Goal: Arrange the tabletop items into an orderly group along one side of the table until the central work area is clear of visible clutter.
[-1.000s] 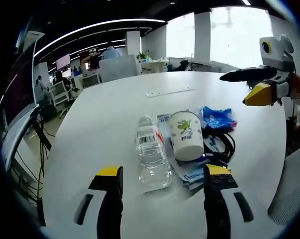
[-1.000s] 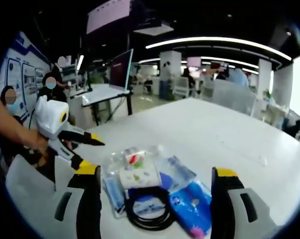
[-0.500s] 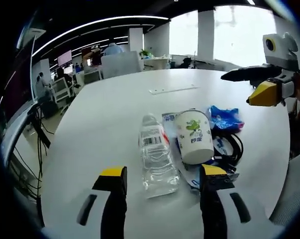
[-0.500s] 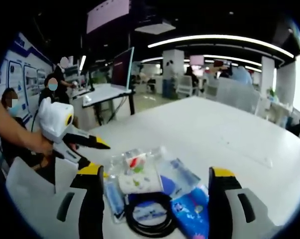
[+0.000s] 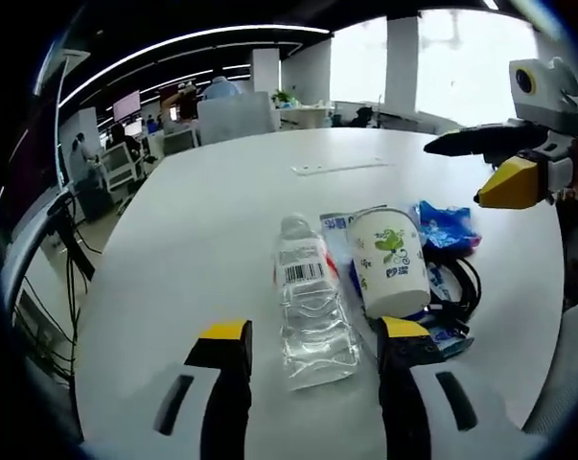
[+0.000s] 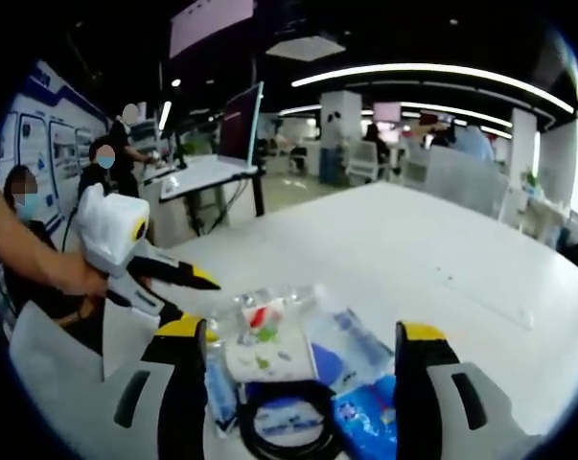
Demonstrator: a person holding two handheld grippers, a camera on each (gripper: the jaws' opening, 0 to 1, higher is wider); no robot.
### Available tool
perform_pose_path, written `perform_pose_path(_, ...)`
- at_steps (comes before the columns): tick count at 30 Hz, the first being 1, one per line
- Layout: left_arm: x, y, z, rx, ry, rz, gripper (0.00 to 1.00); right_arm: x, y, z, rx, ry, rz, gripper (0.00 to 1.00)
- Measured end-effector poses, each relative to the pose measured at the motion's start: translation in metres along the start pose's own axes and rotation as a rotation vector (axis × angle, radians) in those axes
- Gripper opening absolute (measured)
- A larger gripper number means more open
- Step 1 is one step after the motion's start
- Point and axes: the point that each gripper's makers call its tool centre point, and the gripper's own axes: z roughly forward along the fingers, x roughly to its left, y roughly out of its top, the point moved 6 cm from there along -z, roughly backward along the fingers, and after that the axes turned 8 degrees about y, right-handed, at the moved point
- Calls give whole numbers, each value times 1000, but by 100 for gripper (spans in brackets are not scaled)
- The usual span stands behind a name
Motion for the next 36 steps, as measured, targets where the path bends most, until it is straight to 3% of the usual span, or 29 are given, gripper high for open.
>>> perform_pose_path(16, 1, -8, 13, 53, -11, 29, 47, -3, 5, 15, 10, 19, 0, 73)
perform_pose_path(21, 4, -9, 13, 65, -9, 20, 37, -2, 6, 21, 18, 28, -6, 73)
perform_pose_path(36, 15, -13, 9, 99, -13, 29, 36, 2, 5, 41, 30, 66, 26, 66)
